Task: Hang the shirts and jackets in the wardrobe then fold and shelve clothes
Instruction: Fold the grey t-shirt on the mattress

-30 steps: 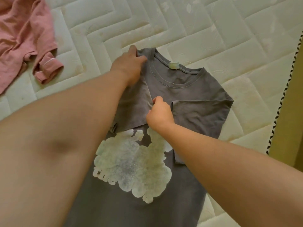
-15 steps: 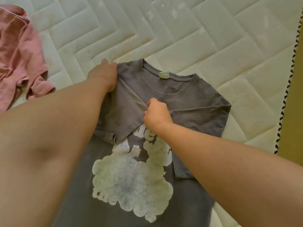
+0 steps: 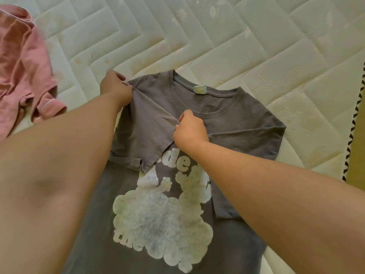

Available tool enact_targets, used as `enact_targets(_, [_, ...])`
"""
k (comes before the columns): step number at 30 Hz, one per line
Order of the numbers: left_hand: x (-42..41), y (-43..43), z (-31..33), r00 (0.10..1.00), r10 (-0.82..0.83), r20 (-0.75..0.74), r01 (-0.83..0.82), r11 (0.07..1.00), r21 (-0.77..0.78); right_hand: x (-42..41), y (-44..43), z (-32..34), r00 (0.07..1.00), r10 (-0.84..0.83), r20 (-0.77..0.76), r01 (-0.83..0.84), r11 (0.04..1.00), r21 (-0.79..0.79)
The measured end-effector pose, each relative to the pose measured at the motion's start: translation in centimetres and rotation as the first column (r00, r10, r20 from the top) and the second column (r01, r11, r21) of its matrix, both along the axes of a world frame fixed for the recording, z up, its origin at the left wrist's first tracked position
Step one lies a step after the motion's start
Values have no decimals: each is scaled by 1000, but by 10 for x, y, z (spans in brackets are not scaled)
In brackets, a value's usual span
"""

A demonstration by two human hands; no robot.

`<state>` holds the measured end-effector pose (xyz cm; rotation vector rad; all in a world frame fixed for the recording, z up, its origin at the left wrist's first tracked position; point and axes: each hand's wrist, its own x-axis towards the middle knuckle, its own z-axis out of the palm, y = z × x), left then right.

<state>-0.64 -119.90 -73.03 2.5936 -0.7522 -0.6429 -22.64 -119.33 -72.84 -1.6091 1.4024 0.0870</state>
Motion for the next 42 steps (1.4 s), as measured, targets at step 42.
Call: enact_targets(42, [-6,-27,18,926,-375,39,347,888,302,-155,-78,23,833,-12,-553,-86,985,-152])
